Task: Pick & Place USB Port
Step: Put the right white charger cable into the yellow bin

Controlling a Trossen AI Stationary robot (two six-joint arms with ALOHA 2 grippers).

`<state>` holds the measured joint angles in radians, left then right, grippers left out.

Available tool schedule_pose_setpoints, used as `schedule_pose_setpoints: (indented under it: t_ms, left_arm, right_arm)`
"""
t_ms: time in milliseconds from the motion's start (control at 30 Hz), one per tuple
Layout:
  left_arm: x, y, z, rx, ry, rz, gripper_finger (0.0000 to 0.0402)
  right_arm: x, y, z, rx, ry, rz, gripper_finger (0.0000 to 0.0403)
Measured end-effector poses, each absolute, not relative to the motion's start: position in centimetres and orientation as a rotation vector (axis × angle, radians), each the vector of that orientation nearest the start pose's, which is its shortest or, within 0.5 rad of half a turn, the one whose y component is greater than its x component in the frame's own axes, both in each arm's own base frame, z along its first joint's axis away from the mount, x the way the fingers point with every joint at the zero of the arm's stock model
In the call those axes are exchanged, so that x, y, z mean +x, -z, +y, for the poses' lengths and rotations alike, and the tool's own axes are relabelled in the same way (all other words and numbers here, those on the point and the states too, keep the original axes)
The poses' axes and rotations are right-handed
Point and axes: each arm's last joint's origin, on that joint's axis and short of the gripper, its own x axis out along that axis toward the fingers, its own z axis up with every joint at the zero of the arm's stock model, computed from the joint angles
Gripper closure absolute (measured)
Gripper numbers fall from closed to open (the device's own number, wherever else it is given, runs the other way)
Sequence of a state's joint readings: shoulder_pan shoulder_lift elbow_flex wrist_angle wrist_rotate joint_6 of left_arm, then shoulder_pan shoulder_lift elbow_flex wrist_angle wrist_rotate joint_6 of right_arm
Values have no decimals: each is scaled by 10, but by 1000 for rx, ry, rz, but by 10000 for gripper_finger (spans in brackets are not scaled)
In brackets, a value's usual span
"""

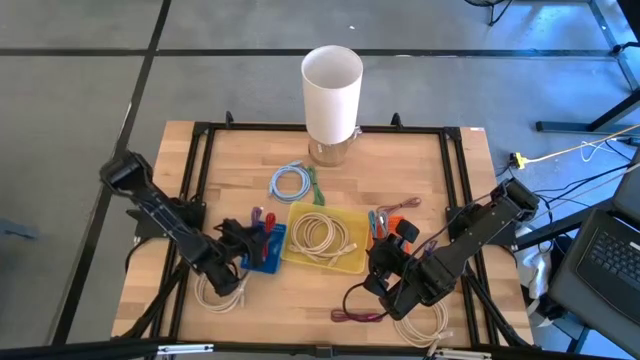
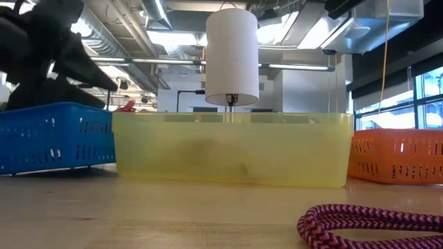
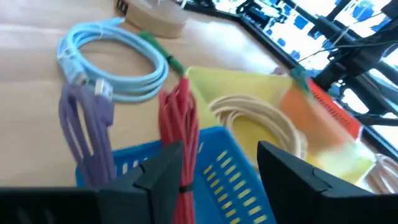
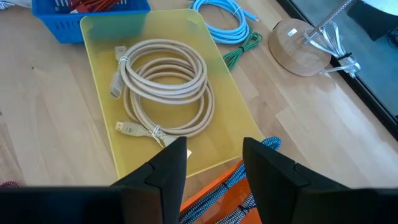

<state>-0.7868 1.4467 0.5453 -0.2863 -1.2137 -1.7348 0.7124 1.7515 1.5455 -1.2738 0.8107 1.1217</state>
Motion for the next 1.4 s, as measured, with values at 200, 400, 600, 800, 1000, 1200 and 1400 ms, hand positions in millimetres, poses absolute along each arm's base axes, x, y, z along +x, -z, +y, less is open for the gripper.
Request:
schedule_pose_setpoints:
  t_ms: [200,400,600,800,1000,1200,1400]
  left_arm:
    - [166,-163,-130,-614,-672,105,199]
    - [158,-193,-121,-562,-620,102,201]
    - [148,-224,-110,-490,-560,84,203]
    - [137,-261,-99,-273,-509,91,204]
    - [132,-282,-88,-44,-463,132,204]
    - [130,-285,-95,48,-265,196,204]
    - [128,-280,-112,61,-83,240,204]
  right_arm:
    - [262,-284,198,-2,606,823,244]
    - [262,-284,198,0,605,825,244]
    - [262,-284,198,0,605,824,244]
    - [262,-285,198,0,607,822,244]
    - [265,-285,195,11,617,817,244]
    - [265,-285,195,43,627,811,244]
    - [264,-283,197,193,633,880,244]
